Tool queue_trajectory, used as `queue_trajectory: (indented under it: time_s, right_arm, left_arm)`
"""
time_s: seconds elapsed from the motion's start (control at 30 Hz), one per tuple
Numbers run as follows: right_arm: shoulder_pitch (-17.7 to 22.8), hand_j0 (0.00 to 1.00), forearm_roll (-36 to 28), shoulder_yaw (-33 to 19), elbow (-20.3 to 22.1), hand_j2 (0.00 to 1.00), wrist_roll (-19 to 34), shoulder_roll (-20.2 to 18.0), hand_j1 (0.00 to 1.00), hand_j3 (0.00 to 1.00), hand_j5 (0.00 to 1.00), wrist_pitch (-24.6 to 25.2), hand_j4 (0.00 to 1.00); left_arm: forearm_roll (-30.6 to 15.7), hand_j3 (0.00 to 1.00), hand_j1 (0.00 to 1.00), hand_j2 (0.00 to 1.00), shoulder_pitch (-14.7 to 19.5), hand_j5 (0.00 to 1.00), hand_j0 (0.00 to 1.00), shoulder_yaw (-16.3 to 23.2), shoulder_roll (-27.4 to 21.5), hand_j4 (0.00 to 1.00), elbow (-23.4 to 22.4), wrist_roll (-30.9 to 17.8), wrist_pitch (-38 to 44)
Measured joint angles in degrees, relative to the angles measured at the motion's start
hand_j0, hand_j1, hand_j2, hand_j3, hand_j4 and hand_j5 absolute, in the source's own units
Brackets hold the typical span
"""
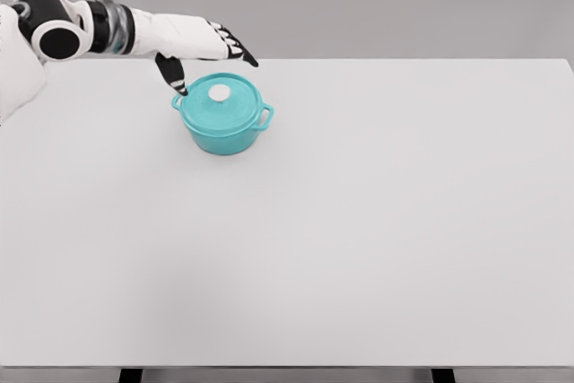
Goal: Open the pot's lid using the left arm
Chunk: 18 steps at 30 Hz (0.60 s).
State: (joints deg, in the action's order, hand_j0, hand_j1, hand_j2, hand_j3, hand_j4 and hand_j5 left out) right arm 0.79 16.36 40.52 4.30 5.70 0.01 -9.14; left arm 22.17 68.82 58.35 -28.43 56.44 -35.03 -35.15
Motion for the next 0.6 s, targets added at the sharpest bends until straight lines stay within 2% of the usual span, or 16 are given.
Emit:
queue_trajectory:
  time_s: [0.17,0.37,0.43,0.6]
  right_arm:
    - [0.0,1.0,0.0,0.0,0.0,1.0,0.0,0.0,1.0,1.0,1.0,0.0,1.0]
    - [0.0,1.0,0.0,0.0,0.0,1.0,0.0,0.0,1.0,1.0,1.0,0.0,1.0]
    - [0.0,1.0,0.0,0.0,0.0,1.0,0.0,0.0,1.0,1.0,1.0,0.0,1.0]
    - [0.0,1.0,0.0,0.0,0.0,1.0,0.0,0.0,1.0,1.0,1.0,0.0,1.0]
  left_arm:
    - [0.1,0.96,0.96,0.96,-1.3,0.96,0.96,0.4,0.8,0.96,-0.3,0.0,0.0]
    - [0.3,0.95,0.95,0.95,-2.1,0.95,0.95,0.5,0.7,0.95,-0.4,0.0,0.0]
    - [0.4,0.9,0.9,0.9,-2.5,0.9,0.9,0.5,0.7,0.9,-0.5,0.0,0.0]
    - [2.1,0.87,0.87,0.87,-2.8,0.87,0.87,0.5,0.8,0.87,-1.3,0.0,0.0]
